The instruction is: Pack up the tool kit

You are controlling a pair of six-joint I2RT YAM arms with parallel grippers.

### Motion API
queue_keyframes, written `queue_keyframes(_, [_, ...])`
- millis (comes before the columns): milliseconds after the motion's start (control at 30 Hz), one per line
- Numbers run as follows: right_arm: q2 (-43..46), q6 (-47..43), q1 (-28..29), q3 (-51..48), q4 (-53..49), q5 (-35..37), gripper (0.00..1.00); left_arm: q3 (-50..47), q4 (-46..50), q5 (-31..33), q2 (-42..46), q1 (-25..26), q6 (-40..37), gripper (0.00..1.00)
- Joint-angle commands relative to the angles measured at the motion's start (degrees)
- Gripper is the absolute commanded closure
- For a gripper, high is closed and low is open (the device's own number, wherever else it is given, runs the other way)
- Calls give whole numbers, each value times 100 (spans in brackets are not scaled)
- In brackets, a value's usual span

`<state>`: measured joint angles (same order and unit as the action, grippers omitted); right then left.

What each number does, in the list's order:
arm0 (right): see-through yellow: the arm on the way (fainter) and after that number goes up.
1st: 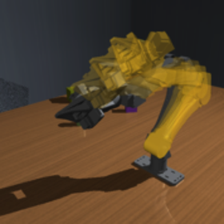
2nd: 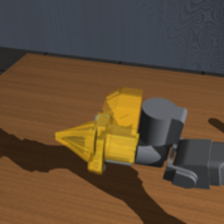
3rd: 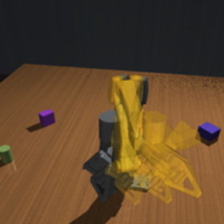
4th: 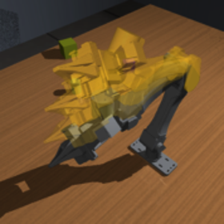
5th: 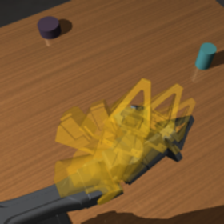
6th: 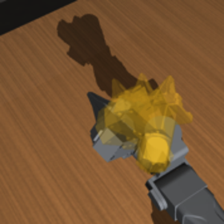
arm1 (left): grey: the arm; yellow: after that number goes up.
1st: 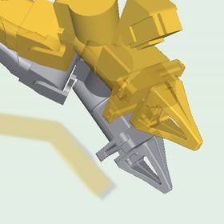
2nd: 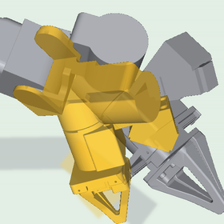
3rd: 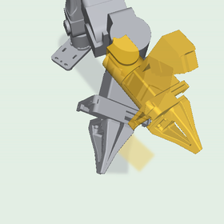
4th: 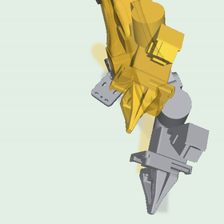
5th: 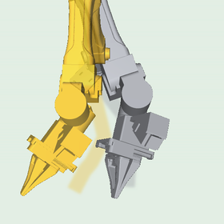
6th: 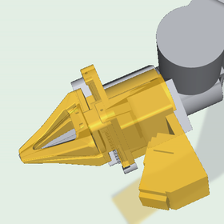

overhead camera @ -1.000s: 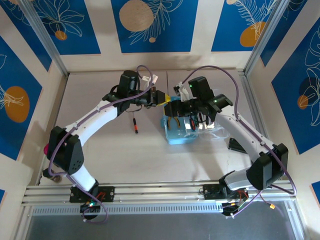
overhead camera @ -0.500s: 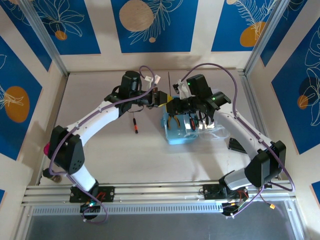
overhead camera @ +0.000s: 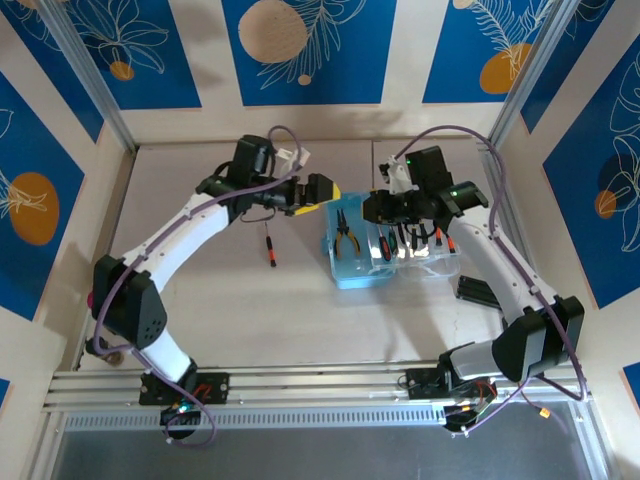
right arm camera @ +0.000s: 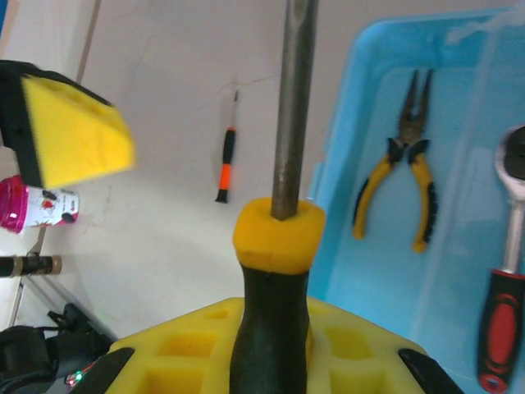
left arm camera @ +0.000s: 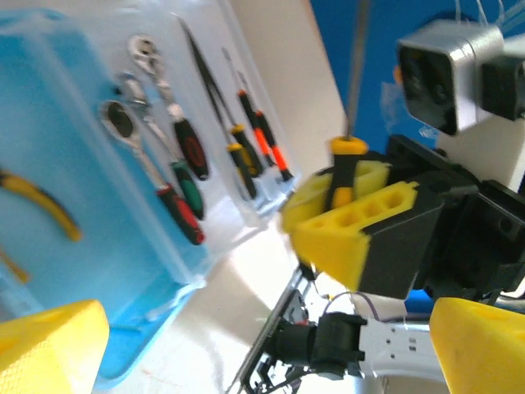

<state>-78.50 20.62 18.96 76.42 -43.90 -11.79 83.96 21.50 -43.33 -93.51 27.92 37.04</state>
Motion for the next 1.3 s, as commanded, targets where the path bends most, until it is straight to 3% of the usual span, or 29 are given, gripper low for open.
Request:
queue_keyframes(0, [210,-203,-207,-149,-472,37,100,112,990,519,397,-498,-587,0])
queue_keyframes(233, [-128,-374,-835,-34,-1450,1232,100,-128,2359,1819,797,-971,-1383,0])
queue_keyframes(400, [-404,-488,-1135,51,-1742,1700,100,-509,2425,2002,911,-1007,-1480,0])
queue_keyframes(733, [-907,-564,-1010,110,-1817,1974,100,-750,2280,1971,861,-1001,-1454,0])
queue_keyframes(1033, [-977,-579,-958,91,-1842,2048,87,-783,2240,1926,821,-1004,-1463,0])
queue_keyframes(1267, [-941,-605,-956,179,-1963,2111,67,-794,2227,1923,791,-1003,-1490,0])
